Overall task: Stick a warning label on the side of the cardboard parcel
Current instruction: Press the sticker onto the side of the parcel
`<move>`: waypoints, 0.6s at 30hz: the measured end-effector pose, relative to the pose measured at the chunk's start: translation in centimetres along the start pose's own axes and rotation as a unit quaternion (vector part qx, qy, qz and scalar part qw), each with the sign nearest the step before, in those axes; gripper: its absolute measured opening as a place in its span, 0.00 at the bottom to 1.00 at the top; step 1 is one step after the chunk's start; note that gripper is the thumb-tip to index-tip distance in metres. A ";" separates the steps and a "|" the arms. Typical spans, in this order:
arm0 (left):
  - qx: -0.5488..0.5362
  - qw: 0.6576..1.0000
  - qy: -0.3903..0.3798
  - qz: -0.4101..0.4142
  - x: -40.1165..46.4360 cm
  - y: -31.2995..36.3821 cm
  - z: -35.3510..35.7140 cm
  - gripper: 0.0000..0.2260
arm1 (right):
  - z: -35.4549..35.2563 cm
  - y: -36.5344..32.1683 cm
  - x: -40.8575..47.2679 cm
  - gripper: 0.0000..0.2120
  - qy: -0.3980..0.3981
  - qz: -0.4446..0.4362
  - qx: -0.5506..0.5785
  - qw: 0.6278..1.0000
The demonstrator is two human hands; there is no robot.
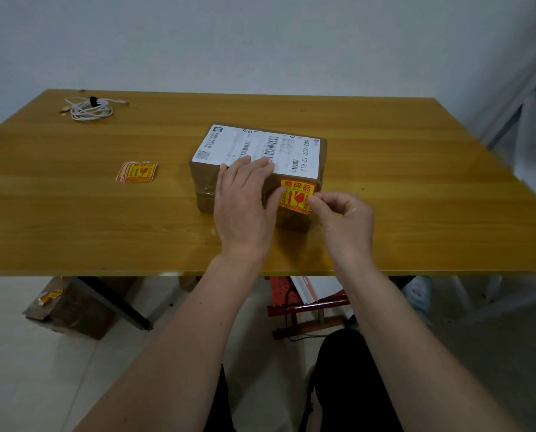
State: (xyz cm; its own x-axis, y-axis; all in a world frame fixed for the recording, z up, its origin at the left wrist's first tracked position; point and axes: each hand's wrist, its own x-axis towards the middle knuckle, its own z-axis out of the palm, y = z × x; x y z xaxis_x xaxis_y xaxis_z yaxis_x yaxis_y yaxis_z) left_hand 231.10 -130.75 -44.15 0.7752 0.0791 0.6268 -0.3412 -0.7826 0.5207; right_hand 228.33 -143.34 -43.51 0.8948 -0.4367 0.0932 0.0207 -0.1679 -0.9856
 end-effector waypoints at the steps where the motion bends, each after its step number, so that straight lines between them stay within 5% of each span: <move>1: 0.000 1.000 0.002 0.000 0.0 0.0 0.0 0.16 | 0.0 0.0 0.0 0.07 -0.001 0.001 0.000 1.000; 18: -0.006 1.000 0.019 0.016 -0.1 -0.3 0.5 0.15 | -0.5 -0.3 -1.4 0.14 -0.016 0.004 0.004 1.000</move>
State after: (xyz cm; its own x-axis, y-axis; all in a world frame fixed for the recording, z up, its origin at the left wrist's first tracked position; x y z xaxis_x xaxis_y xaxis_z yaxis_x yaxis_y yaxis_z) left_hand 231.38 -130.85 -44.66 0.7428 0.0782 0.6649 -0.3721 -0.7774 0.5071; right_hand 226.82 -143.09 -43.28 0.9091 -0.4087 0.0802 0.0161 -0.1580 -0.9873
